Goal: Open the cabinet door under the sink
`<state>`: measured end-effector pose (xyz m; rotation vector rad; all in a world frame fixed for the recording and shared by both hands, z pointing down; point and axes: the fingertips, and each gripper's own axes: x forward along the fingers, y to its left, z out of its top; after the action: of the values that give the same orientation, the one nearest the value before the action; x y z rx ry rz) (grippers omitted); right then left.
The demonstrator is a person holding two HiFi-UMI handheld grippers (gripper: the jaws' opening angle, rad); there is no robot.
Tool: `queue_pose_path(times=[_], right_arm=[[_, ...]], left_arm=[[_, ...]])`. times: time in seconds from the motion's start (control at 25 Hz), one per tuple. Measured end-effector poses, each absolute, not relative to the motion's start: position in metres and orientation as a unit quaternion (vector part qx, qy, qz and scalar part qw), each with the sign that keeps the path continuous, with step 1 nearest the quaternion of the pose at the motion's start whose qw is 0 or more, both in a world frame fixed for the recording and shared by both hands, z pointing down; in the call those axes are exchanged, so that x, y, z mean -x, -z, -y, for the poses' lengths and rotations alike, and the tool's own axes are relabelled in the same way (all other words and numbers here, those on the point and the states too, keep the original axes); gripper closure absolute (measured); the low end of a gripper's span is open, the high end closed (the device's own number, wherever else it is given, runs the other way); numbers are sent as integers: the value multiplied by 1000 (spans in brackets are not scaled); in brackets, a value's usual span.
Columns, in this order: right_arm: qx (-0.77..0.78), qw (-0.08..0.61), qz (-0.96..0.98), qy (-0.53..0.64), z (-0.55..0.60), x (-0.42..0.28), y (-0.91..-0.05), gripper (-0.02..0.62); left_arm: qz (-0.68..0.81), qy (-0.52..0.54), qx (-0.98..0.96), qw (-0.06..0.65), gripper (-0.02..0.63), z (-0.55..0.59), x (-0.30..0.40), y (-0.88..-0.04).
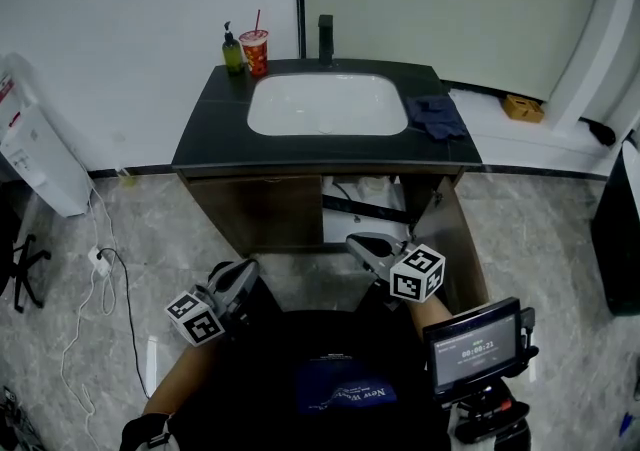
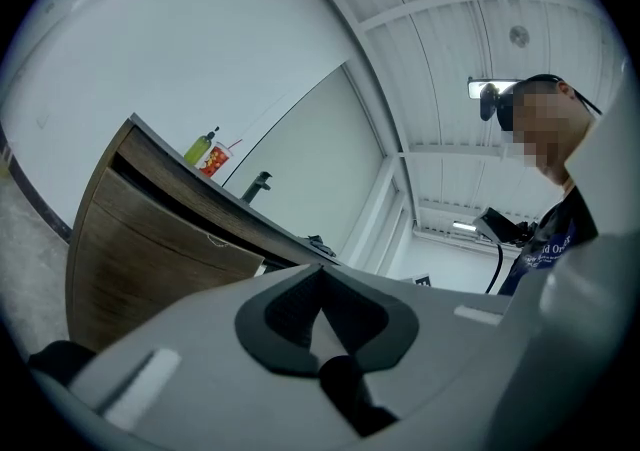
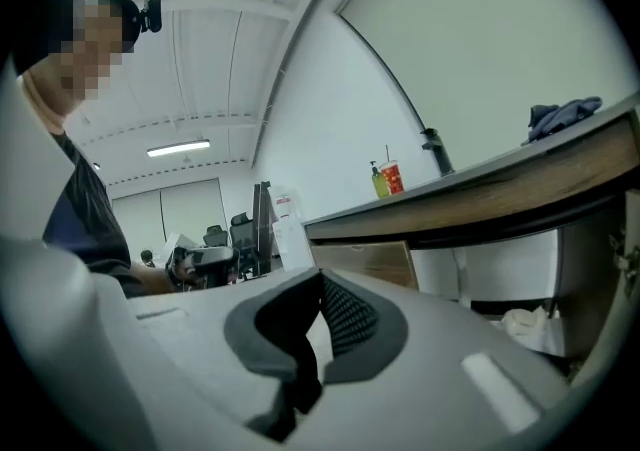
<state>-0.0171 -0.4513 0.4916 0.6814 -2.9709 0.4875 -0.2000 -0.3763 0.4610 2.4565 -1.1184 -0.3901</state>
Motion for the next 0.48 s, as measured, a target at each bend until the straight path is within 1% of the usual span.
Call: queue_pose_path(times=[0.24, 0.48], right_arm=[[-230, 13, 958, -169, 479, 39, -494, 594], [-234, 15, 956, -177, 515, 60, -498, 595]], left_arm=[[411, 139, -878, 204, 600, 408, 223, -462], [414, 145, -877, 199, 600, 445, 240, -464]])
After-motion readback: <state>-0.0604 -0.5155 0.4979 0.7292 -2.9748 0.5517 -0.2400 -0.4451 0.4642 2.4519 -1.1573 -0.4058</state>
